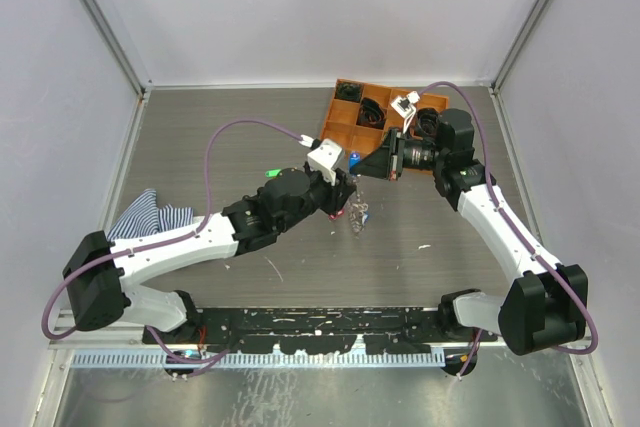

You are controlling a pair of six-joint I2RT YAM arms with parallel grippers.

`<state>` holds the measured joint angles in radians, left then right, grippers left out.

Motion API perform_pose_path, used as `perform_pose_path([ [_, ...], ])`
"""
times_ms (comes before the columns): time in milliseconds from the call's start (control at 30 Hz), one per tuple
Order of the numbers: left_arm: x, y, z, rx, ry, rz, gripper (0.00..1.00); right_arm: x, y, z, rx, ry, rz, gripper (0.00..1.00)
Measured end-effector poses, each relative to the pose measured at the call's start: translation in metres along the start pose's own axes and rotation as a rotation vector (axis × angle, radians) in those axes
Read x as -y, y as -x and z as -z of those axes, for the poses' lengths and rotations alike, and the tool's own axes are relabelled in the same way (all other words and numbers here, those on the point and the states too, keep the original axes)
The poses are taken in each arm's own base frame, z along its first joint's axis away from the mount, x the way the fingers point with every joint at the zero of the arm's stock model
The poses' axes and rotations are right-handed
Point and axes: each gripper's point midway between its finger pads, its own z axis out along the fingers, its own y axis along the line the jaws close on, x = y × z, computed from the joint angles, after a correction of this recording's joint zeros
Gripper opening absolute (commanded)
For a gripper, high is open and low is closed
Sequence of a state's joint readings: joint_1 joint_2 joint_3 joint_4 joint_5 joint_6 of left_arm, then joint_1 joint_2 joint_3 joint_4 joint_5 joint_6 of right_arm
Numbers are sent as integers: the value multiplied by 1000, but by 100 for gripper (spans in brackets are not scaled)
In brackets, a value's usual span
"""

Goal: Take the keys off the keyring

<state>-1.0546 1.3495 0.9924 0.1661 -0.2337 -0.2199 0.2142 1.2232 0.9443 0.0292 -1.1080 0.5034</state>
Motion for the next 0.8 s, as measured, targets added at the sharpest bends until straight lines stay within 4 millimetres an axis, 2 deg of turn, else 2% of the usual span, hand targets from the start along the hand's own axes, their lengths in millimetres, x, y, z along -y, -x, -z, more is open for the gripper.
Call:
perform_pose_path([
  [267, -1, 0, 0, 2, 6, -3, 16, 0, 0, 0, 0, 0, 0, 1],
  [367, -1, 0, 0, 2, 5, -7, 1, 0, 0, 0, 1, -1, 0, 1],
  [800, 0, 0, 8, 36, -36, -71, 0, 7, 3, 5, 16, -27, 1, 1],
])
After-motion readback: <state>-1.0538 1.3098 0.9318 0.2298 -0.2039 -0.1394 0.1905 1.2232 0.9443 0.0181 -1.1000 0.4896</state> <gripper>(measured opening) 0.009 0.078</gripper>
